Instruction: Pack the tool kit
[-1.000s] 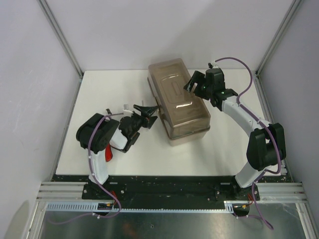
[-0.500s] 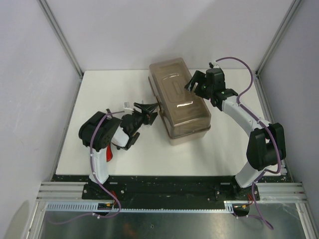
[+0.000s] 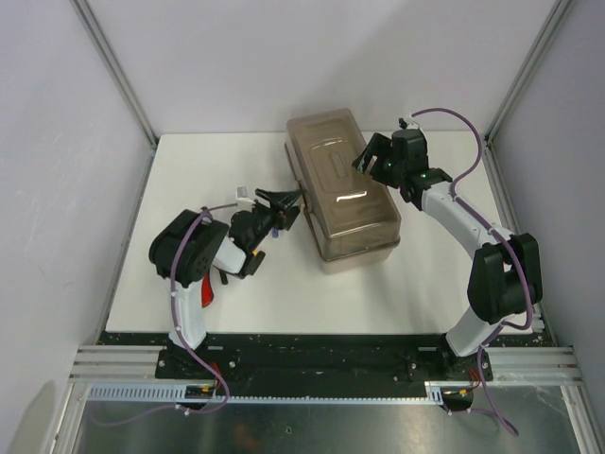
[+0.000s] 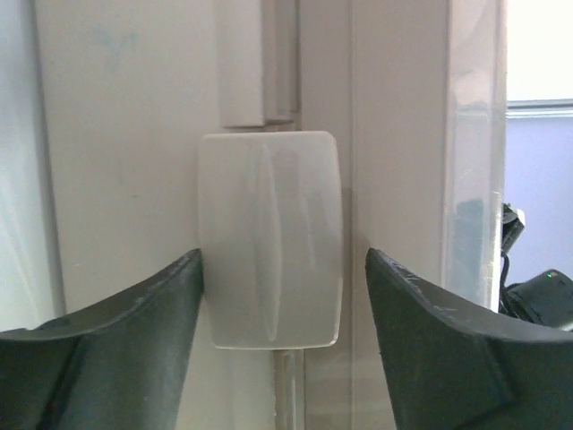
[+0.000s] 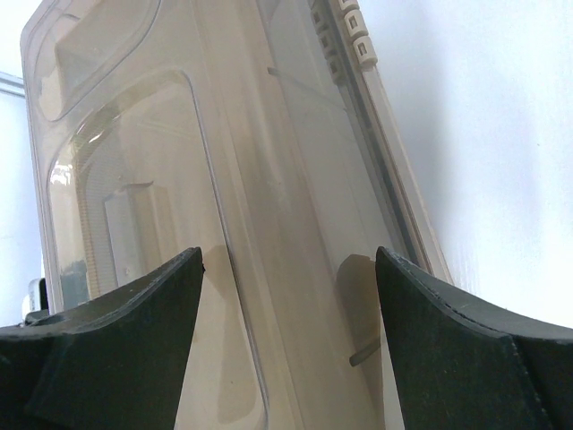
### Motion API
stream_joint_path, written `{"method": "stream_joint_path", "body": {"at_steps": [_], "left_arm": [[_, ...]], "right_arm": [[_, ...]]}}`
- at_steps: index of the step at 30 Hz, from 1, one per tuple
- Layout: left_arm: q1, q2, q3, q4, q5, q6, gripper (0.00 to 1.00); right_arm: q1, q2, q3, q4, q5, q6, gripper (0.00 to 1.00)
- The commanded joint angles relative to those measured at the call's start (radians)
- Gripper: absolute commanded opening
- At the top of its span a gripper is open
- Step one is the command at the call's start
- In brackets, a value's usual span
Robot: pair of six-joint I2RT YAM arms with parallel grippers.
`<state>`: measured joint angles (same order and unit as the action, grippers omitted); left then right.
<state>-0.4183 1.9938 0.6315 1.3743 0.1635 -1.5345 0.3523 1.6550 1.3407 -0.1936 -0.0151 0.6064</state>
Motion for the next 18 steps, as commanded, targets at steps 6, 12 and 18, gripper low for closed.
{"method": "stream_joint_path", "body": {"at_steps": [6, 12, 18], "left_arm": [[-0.089, 0.026, 0.076, 0.305, 0.252, 0.072, 0.41], [-0.081, 0.01, 0.063, 0.305, 0.26, 0.115, 0.28], [-0.068, -0.026, 0.042, 0.301, 0.259, 0.151, 0.24]], "right_arm": [[0.084, 0.057, -0.027, -0.128, -0.253, 0.046, 0.78], [0.083, 0.059, -0.028, -0.131, -0.253, 0.046, 0.78], [0.085, 0.059, -0.027, -0.133, -0.249, 0.046, 0.78]]}}
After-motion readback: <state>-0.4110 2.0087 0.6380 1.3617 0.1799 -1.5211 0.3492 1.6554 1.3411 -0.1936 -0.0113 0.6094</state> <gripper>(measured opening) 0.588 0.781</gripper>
